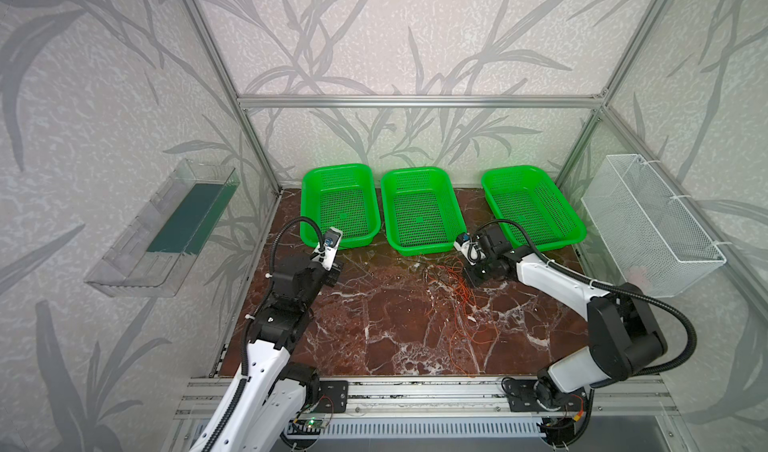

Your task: Untangle the cables

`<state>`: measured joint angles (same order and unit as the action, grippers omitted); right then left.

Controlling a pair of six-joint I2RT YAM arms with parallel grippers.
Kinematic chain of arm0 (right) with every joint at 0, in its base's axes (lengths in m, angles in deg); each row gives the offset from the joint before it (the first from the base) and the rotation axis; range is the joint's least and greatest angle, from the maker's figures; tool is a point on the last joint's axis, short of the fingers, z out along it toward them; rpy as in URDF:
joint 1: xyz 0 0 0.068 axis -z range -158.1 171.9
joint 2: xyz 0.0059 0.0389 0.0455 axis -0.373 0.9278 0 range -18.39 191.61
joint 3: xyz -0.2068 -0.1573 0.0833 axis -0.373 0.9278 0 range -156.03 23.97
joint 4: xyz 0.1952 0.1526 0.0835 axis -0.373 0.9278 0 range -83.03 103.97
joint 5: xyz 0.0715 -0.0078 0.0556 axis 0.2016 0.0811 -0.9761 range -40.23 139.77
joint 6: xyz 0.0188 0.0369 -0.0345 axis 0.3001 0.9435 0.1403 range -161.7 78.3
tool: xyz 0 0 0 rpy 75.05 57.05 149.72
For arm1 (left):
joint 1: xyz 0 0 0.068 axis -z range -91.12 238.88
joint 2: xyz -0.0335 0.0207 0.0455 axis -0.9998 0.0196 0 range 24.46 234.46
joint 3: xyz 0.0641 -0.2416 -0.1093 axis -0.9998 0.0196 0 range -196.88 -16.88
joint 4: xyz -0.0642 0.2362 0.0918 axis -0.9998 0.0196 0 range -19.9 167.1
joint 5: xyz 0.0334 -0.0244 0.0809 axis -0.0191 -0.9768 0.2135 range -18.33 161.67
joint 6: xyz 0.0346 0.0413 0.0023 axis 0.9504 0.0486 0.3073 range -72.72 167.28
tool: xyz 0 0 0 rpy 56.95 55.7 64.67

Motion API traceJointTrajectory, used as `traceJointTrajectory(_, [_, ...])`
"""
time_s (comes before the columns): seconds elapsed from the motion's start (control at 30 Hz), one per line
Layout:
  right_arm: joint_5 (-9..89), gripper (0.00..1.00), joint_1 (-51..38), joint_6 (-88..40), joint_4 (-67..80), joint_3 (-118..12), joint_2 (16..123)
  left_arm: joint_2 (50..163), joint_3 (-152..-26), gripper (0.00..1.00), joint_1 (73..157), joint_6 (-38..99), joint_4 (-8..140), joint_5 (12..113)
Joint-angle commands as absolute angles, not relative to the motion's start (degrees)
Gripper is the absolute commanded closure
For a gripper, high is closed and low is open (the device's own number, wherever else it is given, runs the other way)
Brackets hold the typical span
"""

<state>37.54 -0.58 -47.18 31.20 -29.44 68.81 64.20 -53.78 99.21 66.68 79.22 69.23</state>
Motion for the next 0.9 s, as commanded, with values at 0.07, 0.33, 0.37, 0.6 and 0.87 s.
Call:
traceJointTrajectory(0.07, [36.48,1.0,6.26,-48.52,35.42,-25.81,65.7,63.25,-55.14,1.0,94.48,65.07,79.29,72.49])
traceJointTrajectory(0.33, [43.58,1.0,12.26,-50.91,39.05,-25.08,66.16,64.2,-56.34,1.0,90.24,64.49,79.0,70.52])
traceJointTrajectory(0.37, [44.77,1.0,12.45,-51.17,39.16,-25.06,66.24,64.31,-56.47,1.0,90.08,64.5,78.89,70.59])
traceJointTrajectory(0.6, [51.36,1.0,14.1,-52.22,39.4,-25.15,66.59,64.93,-57.03,1.0,89.62,64.66,78.55,70.55])
traceJointTrajectory(0.87, [54.13,1.0,19.18,-52.76,39.05,-25.19,66.72,65.9,-57.81,1.0,88.84,65.3,77.79,71.75])
